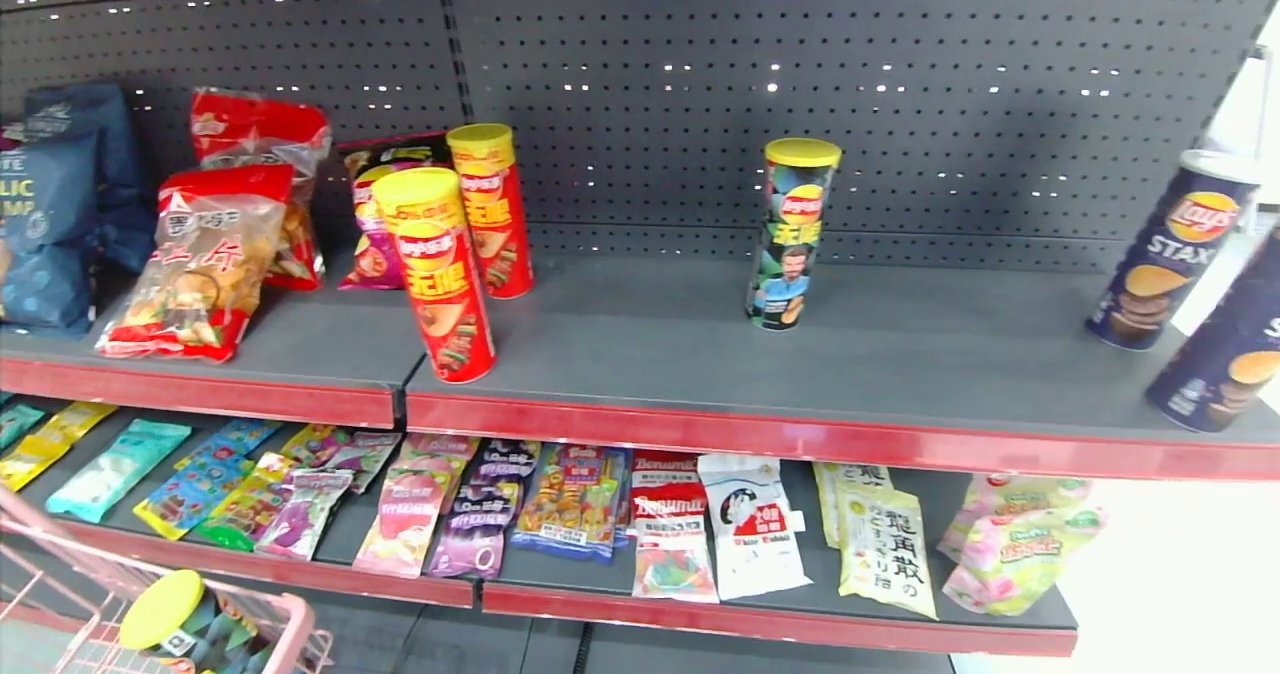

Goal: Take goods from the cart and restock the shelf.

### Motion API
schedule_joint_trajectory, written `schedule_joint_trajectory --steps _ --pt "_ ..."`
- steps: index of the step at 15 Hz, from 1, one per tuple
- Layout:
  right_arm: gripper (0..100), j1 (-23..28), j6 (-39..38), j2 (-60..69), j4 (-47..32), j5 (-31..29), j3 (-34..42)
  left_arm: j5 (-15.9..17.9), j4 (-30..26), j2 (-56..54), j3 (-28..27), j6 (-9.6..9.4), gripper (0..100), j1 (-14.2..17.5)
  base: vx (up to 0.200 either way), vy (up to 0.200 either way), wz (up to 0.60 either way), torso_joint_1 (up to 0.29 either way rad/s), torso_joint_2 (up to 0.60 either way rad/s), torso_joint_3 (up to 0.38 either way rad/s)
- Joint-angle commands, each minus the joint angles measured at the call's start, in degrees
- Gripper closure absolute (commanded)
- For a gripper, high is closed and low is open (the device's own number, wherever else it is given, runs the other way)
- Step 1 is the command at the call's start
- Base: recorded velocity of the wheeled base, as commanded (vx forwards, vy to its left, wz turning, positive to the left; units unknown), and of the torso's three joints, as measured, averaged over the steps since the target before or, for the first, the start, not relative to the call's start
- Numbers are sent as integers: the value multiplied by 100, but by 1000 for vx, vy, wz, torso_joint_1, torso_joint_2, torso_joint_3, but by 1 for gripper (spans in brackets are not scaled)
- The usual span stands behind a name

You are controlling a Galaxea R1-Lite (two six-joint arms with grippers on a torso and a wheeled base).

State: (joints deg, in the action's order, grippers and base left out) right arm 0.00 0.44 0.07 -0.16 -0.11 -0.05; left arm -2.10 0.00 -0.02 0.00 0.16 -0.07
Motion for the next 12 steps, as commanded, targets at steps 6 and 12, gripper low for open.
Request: schedule_joint_trajectory --steps 6,12 --pt "0 0 0 -7 -2 11 -4 -1 0 2 0 2 0 -1 0 0 600 3 2 4" --pt "0 0 0 -7 -2 11 -4 -1 0 2 0 2 0 -1 0 0 600 4 2 1"
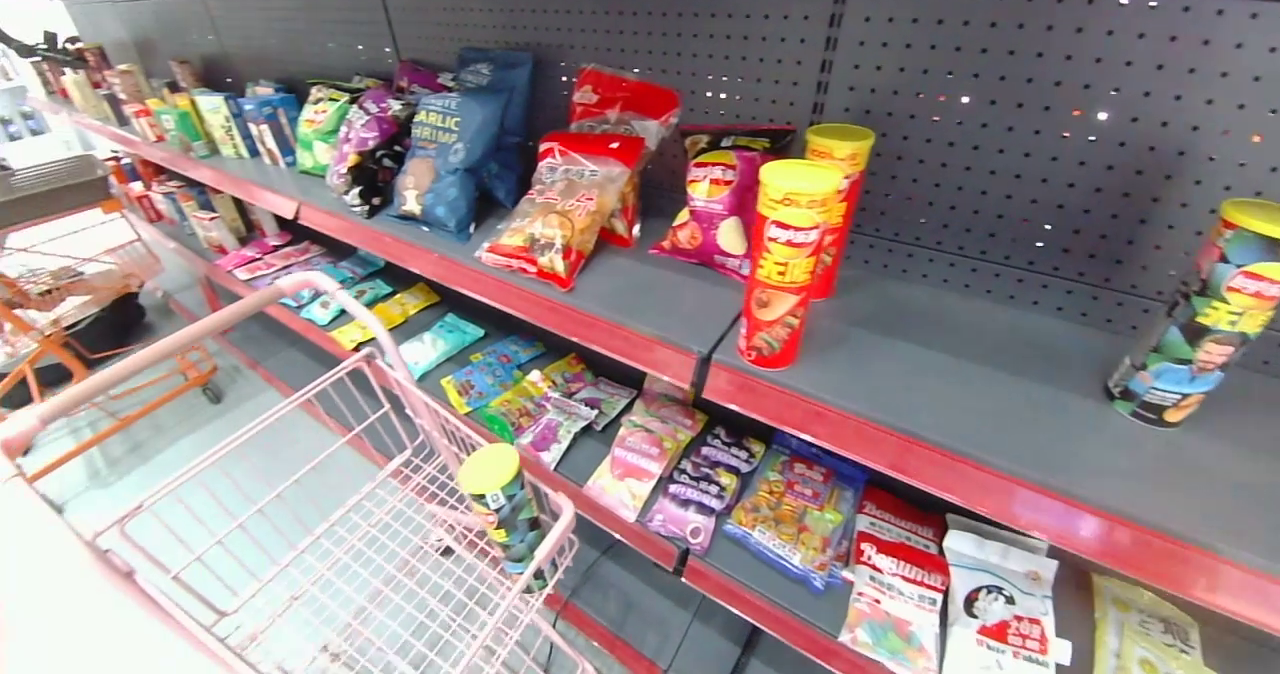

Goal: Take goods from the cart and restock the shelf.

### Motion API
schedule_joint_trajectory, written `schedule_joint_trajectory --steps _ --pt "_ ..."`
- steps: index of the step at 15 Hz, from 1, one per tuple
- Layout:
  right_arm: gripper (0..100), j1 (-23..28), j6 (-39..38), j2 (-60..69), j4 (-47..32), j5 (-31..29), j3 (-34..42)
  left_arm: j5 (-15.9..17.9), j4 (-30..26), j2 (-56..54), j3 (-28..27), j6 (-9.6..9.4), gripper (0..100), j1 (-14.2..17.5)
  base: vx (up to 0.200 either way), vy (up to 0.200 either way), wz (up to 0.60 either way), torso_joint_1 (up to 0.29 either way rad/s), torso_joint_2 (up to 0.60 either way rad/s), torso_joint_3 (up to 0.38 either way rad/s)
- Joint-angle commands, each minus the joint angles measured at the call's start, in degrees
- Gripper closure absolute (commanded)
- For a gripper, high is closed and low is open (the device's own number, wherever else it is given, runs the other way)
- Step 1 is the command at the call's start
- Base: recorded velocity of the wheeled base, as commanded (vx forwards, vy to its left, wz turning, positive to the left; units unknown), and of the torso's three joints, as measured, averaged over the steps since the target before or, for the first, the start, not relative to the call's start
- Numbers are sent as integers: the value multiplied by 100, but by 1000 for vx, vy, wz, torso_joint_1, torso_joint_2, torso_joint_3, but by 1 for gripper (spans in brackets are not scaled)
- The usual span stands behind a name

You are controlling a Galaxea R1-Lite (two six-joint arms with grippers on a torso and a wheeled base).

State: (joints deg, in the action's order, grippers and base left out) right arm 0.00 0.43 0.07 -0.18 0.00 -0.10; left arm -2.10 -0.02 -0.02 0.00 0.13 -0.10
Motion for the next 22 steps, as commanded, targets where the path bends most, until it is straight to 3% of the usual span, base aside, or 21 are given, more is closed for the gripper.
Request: schedule_joint_trajectory --steps 1,8,22 --pt "0 0 1 -7 1 0 1 -1 2 2 0 4 0 1 0 0 600 2 2 2" --pt "0 0 -16 -7 1 0 1 -1 2 2 0 4 0 1 0 0 0 -10 16 13" --pt "0 0 -43 -7 1 0 1 16 2 2 0 -40 0 1 0 0 0 -169 440 269"
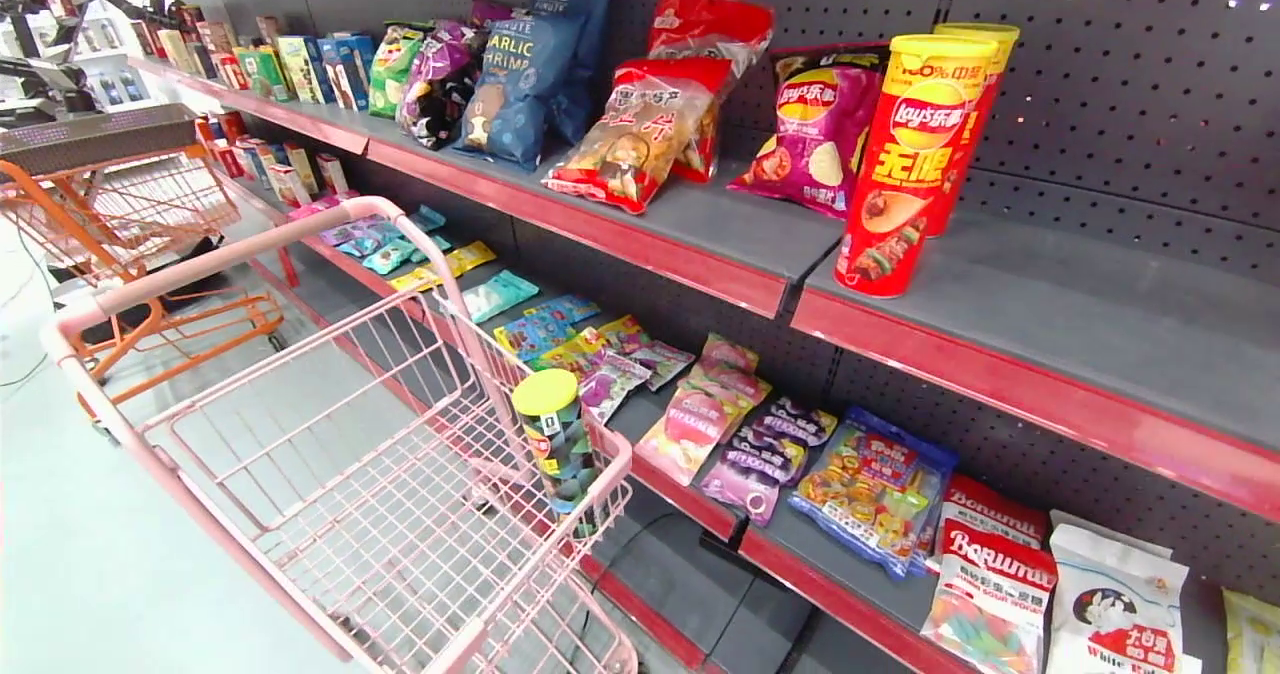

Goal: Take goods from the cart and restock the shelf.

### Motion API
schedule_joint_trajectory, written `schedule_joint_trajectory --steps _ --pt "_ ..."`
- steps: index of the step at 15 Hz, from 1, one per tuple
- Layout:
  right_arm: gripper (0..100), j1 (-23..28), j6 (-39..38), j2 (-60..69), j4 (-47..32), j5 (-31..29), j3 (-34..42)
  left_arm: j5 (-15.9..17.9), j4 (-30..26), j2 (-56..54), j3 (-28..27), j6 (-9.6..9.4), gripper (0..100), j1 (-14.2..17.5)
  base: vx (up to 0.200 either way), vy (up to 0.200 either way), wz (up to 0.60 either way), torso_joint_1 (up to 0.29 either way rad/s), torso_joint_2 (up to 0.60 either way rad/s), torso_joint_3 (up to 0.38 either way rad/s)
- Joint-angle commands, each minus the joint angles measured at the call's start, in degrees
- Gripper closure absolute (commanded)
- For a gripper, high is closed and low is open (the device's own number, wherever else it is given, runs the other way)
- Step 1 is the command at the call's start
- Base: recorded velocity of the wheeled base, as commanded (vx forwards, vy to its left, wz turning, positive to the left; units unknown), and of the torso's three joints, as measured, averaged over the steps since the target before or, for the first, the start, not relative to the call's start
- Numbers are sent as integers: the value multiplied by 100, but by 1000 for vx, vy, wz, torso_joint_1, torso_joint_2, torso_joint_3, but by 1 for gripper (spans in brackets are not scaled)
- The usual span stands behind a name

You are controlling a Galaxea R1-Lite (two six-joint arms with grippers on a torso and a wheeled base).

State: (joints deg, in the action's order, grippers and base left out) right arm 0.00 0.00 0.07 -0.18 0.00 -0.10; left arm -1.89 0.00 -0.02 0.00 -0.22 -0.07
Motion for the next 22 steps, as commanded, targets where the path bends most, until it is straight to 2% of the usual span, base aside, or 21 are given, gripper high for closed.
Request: schedule_joint_trajectory --steps 1,2,3,4,5,6,7,8,9,10,11,12,14,15,17,22 --pt "0 0 9 -7 1 0 1 4 0 20 0 -13 0 -1 0 0 0 -193 535 359" --pt "0 0 35 -7 1 -9 1 22 0 152 0 -13 0 -28 0 0 0 -173 505 339" --pt "0 0 35 -7 1 -18 1 215 9 134 0 -13 0 -28 0 0 0 -85 281 198" --pt "0 0 35 -7 1 -18 1 584 70 205 -290 -13 0 -28 0 0 0 -61 173 119" --pt "0 0 35 -7 1 -18 1 760 53 1497 -1652 92 0 -72 0 0 0 -36 100 76" --pt "0 0 26 -7 1 -18 1 743 105 2551 -2584 435 0 -63 0 0 0 -12 56 36" --pt "0 0 18 -7 1 -18 1 655 299 4089 -3981 1261 0 -45 0 0 0 0 0 0" --pt "0 0 18 -7 1 -9 1 602 466 5074 -4359 1217 0 -37 0 0 0 0 0 0" --pt "0 0 18 -7 1 -18 1 646 940 5759 -4263 751 0 -89 0 0 0 0 0 0" --pt "0 0 26 -7 1 -18 1 751 1573 6524 -4008 497 0 -116 0 0 0 0 0 0" --pt "0 0 26 -7 1 -9 1 857 2101 7025 -3814 479 0 -133 0 0 0 0 0 0" --pt "0 0 26 -7 1 -9 1 1077 2936 7886 -3516 479 0 -300 0 0 0 0 0 0" --pt "0 0 26 -7 1 -9 1 1252 3551 8800 -3454 426 0 -617 0 0 0 0 0 0" --pt "0 0 18 -7 1 -9 1 1244 3981 9477 -3489 356 0 -828 0 0 0 0 0 0" --pt "0 0 26 -7 1 -9 1 1235 4764 10321 -3445 374 0 -1109 0 0 0 0 0 0" --pt "0 0 35 -7 1 -9 1 1305 4896 10918 -3428 374 0 -1522 0 0 0 0 0 0"
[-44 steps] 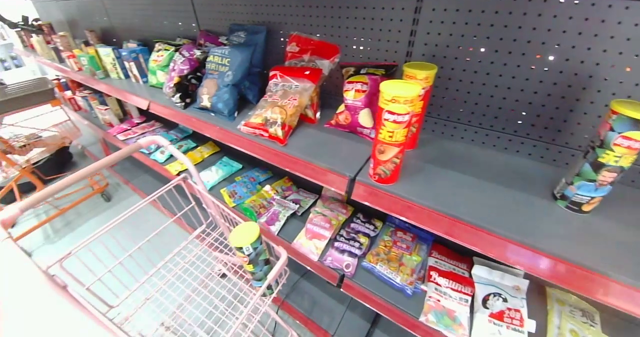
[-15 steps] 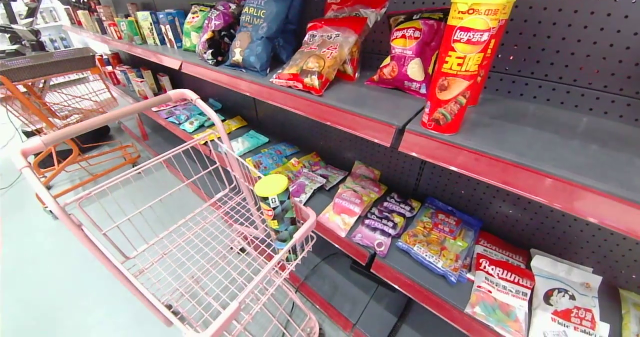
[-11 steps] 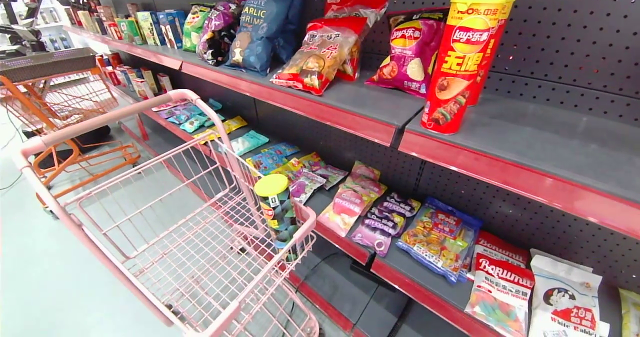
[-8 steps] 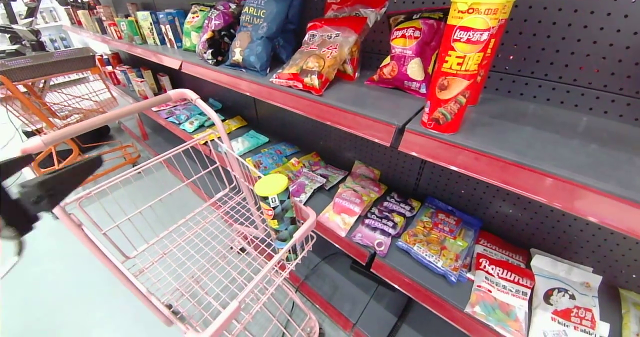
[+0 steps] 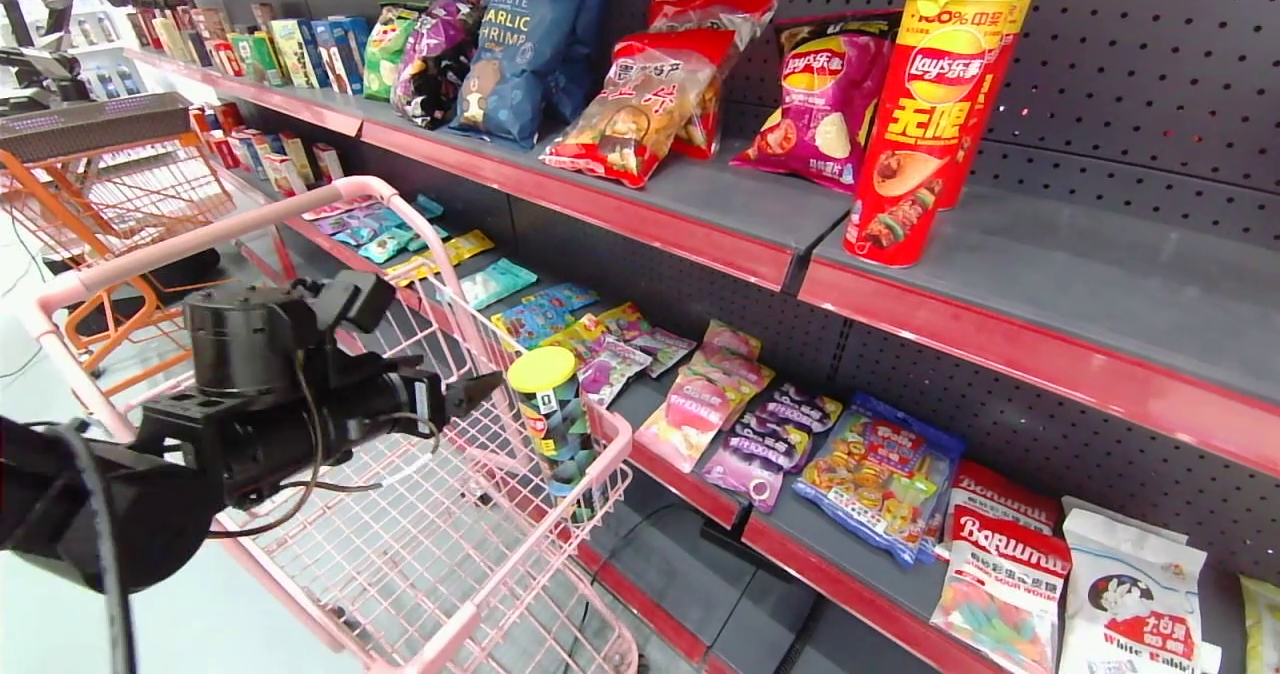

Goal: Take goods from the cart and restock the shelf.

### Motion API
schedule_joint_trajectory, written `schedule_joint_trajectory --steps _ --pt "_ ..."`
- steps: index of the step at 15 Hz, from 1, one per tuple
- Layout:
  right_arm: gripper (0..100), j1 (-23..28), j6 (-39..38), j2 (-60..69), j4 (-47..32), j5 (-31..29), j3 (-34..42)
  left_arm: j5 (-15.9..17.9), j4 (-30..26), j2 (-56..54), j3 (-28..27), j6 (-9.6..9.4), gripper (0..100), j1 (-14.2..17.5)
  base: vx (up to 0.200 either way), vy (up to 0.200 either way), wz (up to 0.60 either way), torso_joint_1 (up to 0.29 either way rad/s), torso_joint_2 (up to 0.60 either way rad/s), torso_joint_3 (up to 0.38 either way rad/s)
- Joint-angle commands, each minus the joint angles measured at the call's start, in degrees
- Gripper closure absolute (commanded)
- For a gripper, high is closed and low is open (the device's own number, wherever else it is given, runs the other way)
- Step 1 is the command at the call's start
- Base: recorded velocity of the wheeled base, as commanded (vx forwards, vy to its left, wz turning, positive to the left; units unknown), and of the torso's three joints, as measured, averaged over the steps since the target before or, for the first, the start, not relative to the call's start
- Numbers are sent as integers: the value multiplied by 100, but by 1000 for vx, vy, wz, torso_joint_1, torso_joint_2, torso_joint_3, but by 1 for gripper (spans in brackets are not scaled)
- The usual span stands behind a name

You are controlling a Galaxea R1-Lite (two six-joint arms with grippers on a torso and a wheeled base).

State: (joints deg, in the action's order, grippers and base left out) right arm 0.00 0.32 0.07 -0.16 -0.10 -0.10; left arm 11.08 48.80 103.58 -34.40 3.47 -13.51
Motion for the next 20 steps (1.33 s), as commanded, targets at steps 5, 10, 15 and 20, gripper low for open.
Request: schedule_joint_trajectory --steps 5,10,15,20 --pt "0 0 12 -7 -2 1 1 281 842 1314 -75 -22 0 -328 0 0 0 0 0 0" --pt "0 0 12 -7 -2 10 1 333 1158 1762 -506 -13 0 -565 0 0 0 0 0 0" --pt "0 0 12 -7 -2 10 1 342 1141 2043 -893 -22 0 -574 0 0 0 0 0 0" --pt "0 0 12 -7 -2 10 1 307 1141 2043 -831 -22 100 -671 0 0 0 0 0 0"
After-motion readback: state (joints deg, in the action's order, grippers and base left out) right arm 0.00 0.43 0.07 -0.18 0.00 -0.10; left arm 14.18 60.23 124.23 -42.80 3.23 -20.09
